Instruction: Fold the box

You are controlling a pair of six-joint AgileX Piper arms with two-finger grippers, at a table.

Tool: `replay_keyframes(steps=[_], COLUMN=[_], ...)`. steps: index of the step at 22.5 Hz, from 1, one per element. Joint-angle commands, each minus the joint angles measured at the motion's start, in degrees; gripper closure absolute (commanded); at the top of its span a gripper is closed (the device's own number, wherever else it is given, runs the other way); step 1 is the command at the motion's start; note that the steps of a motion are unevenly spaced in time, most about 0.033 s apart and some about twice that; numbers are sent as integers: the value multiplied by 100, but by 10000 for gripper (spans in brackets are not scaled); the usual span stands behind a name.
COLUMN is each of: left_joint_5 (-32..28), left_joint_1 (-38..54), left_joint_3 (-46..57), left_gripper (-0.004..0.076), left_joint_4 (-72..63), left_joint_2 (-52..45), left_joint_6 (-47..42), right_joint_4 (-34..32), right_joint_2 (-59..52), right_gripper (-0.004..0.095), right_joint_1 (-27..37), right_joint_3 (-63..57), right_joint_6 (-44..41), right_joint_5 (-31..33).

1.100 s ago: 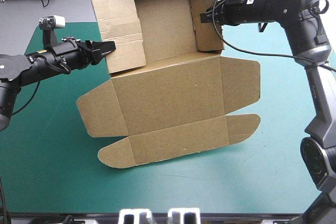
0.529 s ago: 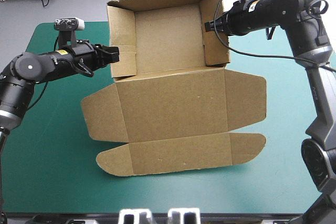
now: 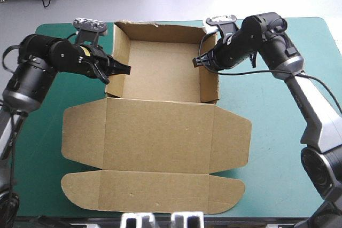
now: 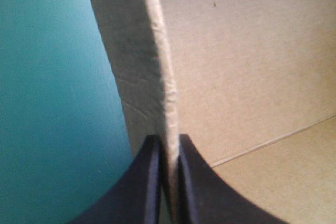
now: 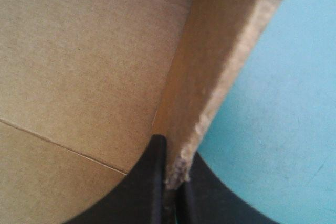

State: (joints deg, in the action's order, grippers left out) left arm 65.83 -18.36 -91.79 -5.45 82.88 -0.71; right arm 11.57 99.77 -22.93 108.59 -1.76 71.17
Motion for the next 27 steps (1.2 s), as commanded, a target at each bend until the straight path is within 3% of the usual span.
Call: replay_keyframes(steps=[1,8,13,24,27], left_joint_5=[-137,326,37,-165,-113], left_joint_1=[-167,-172,-172,-172,-161], left_joint_3=[-228,-228,-239,-262,-262], left_gripper=[734,734,734,734,733], left_joint_4=[-358,-382,-382,-382,-382], left_joint_2=[244,1453,1874,2225,2234], left_joint_6=[-75,-197,-342,-316,-316], right_joint_4=[53,-310,10,-135,-306], right_joint_2=[-411,-47,664,1313,1313], right_gripper=[912,913,913,911,844], right_joint_1=[-110,68,427,445,445], right_joint_3=[-158,-355,-355,-355,-355], right_joint_6=[42,27,100,588,701], right_joint_5=[79,79,-368,-641,-564])
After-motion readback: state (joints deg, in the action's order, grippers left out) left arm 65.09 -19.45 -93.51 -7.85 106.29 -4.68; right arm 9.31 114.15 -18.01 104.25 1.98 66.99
